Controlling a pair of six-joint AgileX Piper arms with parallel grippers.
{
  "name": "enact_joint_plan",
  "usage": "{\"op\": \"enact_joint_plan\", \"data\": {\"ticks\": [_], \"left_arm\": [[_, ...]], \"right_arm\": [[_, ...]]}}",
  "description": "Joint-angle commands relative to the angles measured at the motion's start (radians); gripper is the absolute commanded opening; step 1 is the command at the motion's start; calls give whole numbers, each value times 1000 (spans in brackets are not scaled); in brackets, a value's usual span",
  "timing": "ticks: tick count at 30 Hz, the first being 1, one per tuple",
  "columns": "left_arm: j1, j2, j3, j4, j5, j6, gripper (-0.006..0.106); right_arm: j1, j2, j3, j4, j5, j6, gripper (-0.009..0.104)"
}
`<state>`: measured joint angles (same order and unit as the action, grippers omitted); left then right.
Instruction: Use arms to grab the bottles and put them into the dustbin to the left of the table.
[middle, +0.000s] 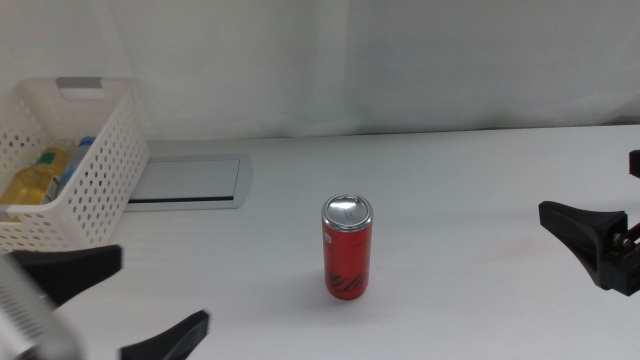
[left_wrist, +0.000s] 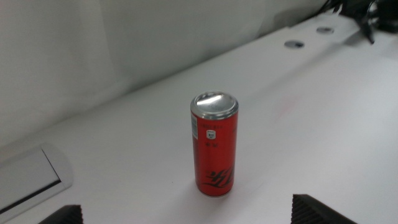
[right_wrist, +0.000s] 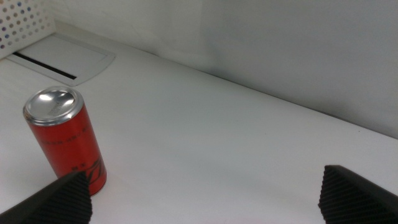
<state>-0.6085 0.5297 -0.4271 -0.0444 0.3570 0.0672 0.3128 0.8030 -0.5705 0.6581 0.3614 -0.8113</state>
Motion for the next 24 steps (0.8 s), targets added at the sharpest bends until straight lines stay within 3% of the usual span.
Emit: {"op": "enact_joint_plan", "data": {"ticks": [1, 11, 24], "left_arm": [[-8, 71, 5, -16, -61, -1, 86], [-18, 433, 73, -15, -487, -24, 86], [-172, 959, 142, -15, -1160, -54, 86]], "right_arm": [[-5, -12, 7, -12, 12, 5, 99], [-5, -10, 7, -12, -12, 1, 99], [-5, -10, 7, -12, -9, 1, 99]]}}
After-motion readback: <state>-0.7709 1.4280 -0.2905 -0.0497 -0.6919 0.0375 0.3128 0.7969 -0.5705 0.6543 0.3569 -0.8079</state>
